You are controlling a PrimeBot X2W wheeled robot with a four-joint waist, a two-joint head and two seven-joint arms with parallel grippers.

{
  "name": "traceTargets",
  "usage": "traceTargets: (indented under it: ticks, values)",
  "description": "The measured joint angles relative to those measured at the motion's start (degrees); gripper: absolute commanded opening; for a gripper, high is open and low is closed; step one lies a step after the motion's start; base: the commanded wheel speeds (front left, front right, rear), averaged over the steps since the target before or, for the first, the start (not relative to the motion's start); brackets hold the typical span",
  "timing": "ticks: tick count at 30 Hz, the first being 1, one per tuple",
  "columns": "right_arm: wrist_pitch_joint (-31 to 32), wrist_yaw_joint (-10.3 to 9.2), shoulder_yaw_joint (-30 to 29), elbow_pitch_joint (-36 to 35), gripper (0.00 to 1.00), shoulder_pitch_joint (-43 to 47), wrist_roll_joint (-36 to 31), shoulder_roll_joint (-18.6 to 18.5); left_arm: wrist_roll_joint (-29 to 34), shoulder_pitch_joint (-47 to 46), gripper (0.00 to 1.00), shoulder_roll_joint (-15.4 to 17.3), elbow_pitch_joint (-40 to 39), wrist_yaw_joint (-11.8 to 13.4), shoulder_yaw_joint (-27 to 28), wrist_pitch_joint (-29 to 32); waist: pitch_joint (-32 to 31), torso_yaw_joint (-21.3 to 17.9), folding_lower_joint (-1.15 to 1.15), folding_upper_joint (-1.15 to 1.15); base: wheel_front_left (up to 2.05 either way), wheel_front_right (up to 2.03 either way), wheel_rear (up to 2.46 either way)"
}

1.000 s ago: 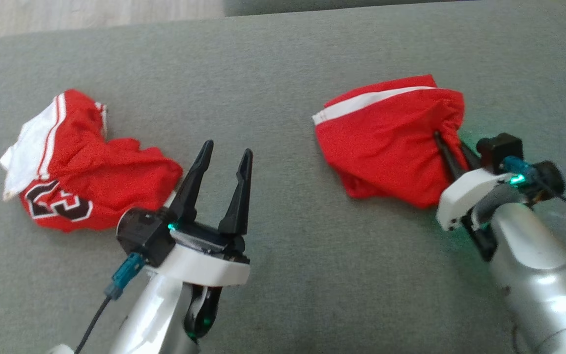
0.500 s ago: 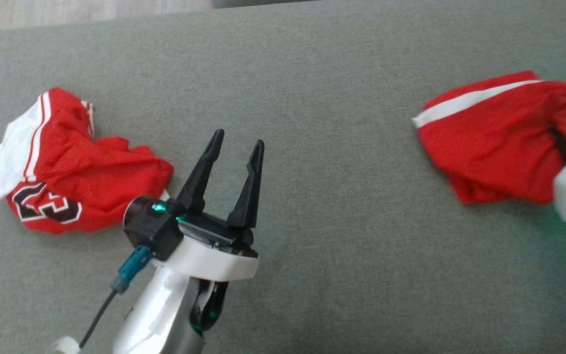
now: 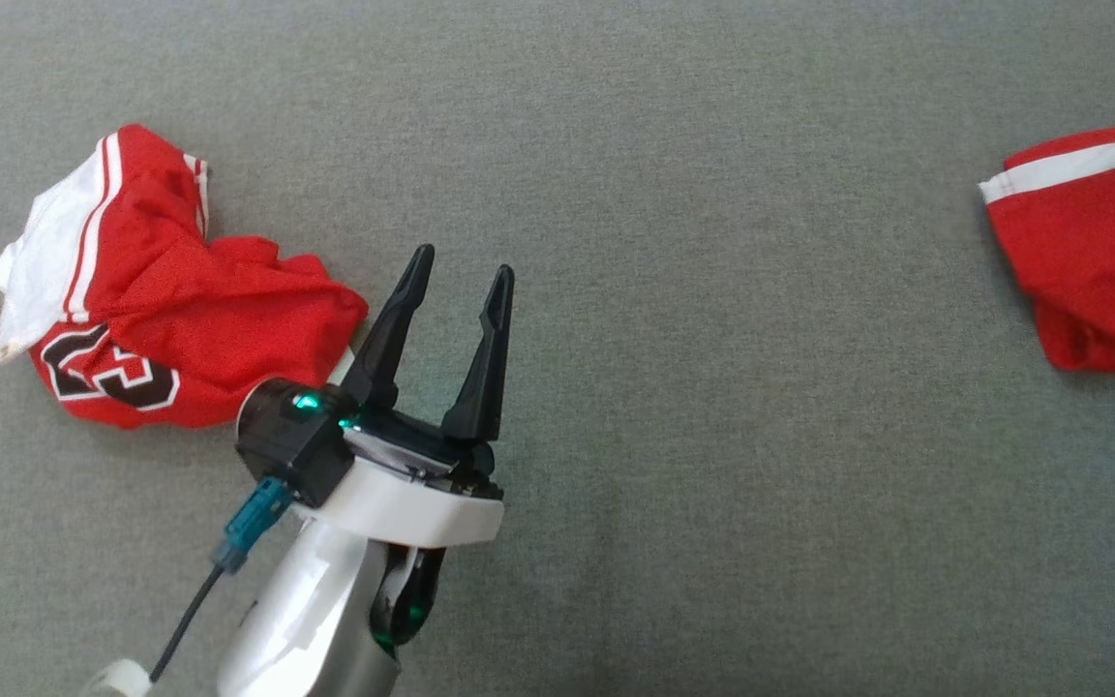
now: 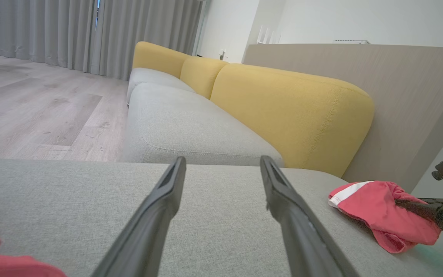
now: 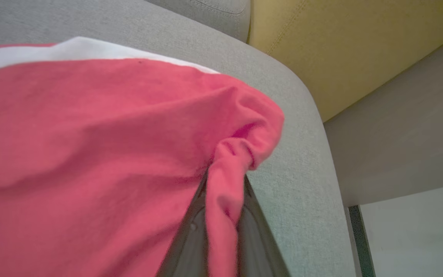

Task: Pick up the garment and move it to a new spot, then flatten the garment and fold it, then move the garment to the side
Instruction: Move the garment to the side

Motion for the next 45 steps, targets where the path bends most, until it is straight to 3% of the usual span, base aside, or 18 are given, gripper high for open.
traceTargets:
  ticks: [5,6,7,17,23,28,32,41,45]
  values:
    - [-1.83,0.00,-1.87,2.94,0.00,-1.34,-1.41,0.21,0.02,-0.02,1.00,0.00,0.01,-0.01,0.18,0.00,0.25,0.06,0.00,0.00,0.00,0.00,0.00]
    - [-2.26,0.00,-2.13,3.49,0.41,-1.68,-1.66,0.26,0.07,-0.02,1.00,0.00,0.03,-0.01,0.22,0.00,0.21,0.06,0.00,0.00,0.00,0.00,0.00]
    - [-2.69,0.00,-2.44,3.97,1.00,-2.07,-2.01,0.38,0.18,-0.03,1.00,0.00,0.07,-0.02,0.30,0.00,0.15,0.05,0.00,0.00,0.00,0.00,0.00]
    - [-6.48,0.00,-5.69,6.98,1.00,-4.30,-4.57,3.28,0.52,0.00,1.00,-0.01,0.76,-0.08,2.15,0.00,-1.84,-0.51,0.00,0.00,0.00,0.00,0.00]
    - [-10.04,0.00,-9.24,4.35,1.00,-5.73,-4.88,7.00,0.52,0.46,1.00,-0.04,0.30,-0.09,5.02,0.00,-4.74,-1.04,-0.01,0.00,0.00,0.00,0.00]
    - [-11.43,0.00,-12.93,-4.94,1.00,-5.28,-1.79,15.46,0.54,3.14,1.00,-0.04,-0.68,-0.27,8.11,0.00,-8.92,-1.77,-0.01,0.00,0.00,0.00,0.00]
    - [-11.71,0.00,-15.17,-14.60,1.00,-2.02,0.00,19.78,1.10,6.29,1.00,-0.01,-1.02,-0.43,9.84,0.00,-11.82,-2.26,-0.02,0.00,0.00,0.00,0.00]
    - [-12.18,0.00,-19.86,-31.70,1.00,15.69,-0.79,33.29,1.09,11.30,1.00,0.01,-1.19,-0.45,11.26,0.00,-15.77,-2.44,-0.02,0.00,0.00,0.00,0.00]
    - [-12.22,0.00,-21.62,-33.94,1.00,25.27,-3.58,35.34,0.80,13.23,1.00,0.08,-0.60,-0.49,11.27,0.00,-16.25,-1.81,-0.01,0.00,0.00,0.00,0.00]
